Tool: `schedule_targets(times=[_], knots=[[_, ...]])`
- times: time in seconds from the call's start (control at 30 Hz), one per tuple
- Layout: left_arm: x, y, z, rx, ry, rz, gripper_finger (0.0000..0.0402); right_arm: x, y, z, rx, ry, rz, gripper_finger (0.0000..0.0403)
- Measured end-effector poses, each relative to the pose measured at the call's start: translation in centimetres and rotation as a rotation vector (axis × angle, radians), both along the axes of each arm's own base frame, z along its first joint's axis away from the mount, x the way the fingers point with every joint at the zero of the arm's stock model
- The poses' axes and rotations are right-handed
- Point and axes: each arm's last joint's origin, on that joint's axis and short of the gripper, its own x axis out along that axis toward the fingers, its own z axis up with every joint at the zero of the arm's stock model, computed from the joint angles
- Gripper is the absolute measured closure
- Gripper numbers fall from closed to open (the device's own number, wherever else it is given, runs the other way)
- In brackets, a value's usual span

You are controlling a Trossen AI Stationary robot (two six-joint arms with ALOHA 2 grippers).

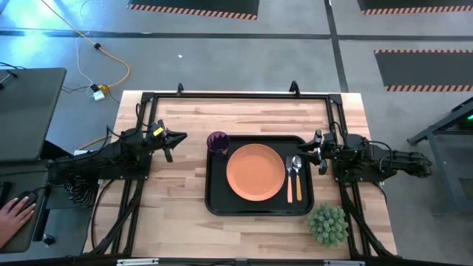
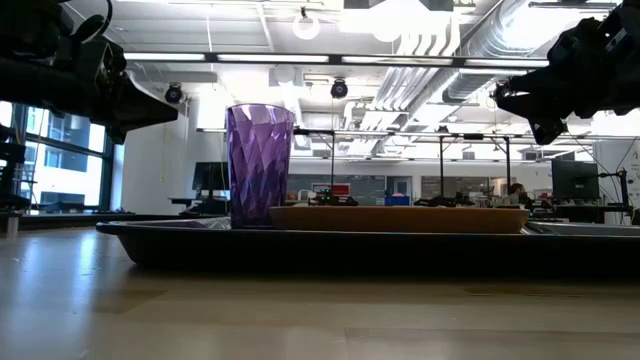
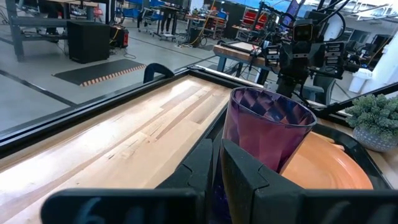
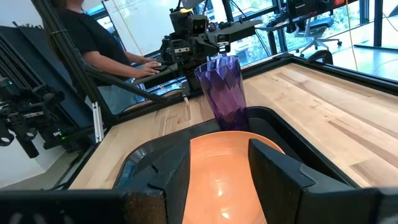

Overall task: Pick and place plate/cup/fork/spoon on tray
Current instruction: Return to Home Position

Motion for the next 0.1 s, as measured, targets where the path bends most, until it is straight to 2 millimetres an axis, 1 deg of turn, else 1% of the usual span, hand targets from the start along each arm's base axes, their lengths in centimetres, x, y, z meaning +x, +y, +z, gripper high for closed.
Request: schedule_targets(times=[0.1], knots=[[0.00, 0.00, 0.00, 0.000, 0.000, 0.000, 0.0378, 0.00, 0.00, 0.01, 0.000, 0.000, 0.000, 0.0249]])
